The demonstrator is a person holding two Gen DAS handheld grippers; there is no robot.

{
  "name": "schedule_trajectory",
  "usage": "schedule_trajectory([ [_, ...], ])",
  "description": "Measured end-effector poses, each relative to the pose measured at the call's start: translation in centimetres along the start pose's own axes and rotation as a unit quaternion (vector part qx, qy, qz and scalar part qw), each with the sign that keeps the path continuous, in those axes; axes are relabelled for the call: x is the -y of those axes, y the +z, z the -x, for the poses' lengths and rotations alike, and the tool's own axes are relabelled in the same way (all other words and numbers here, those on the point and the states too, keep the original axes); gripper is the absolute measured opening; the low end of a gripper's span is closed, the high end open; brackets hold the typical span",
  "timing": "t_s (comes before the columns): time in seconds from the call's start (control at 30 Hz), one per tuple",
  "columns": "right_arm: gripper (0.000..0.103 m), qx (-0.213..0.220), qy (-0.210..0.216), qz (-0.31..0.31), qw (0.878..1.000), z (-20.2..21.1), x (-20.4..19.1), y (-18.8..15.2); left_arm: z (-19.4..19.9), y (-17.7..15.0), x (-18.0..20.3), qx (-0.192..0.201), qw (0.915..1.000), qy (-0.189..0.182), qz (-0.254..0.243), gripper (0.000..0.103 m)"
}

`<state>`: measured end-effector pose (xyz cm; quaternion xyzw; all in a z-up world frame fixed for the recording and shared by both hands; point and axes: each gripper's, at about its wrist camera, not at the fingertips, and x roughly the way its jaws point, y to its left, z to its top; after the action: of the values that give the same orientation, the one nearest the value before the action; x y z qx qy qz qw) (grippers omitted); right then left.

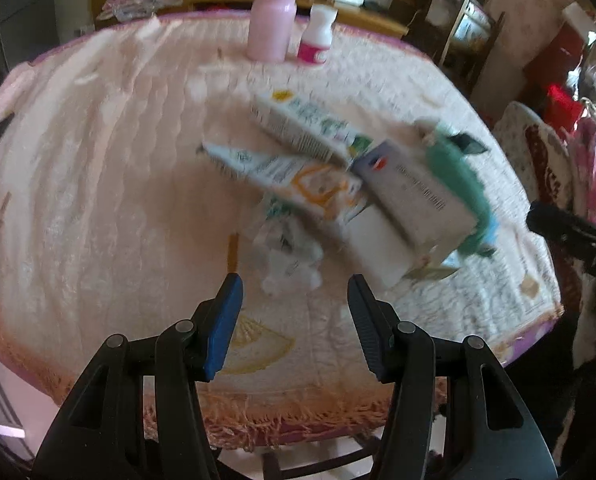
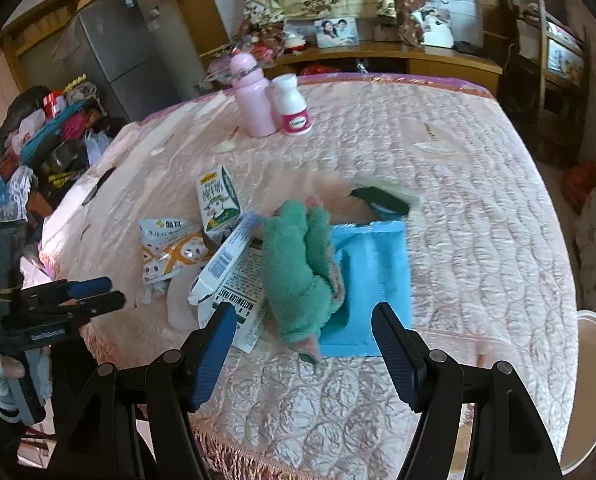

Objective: Collect trash
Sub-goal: 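Grasp plastic wrapper with left gripper while right gripper grasps green towel, then carry wrapper and towel to the white bucket and release both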

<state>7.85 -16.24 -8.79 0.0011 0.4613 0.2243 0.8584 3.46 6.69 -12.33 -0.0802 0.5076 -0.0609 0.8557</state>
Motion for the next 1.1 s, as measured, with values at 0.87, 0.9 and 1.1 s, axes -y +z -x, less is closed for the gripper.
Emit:
schedule_trajectory([
  [0.87, 0.042, 0.0, -0.011, 0.043, 0.999, -4.2, -1.3, 1.5, -1.7, 1.9, -0.6, 0.015, 0.999, -0.043, 0.006, 0.019],
  [0.9, 0.042, 0.004, -0.009, 0.044, 0.999, -3.7, -1.6, 1.4, -0.9, 1.9, -0.4, 0.019, 0.9988, -0.045, 0.004, 0.019],
  [1.1, 0.042, 0.027, 0.009, 0.038, 0.999, 0.1, -1.5, 0.7, 2.8, 2.1, 1.4, 0.039, 0.9967, -0.07, -0.014, 0.019],
])
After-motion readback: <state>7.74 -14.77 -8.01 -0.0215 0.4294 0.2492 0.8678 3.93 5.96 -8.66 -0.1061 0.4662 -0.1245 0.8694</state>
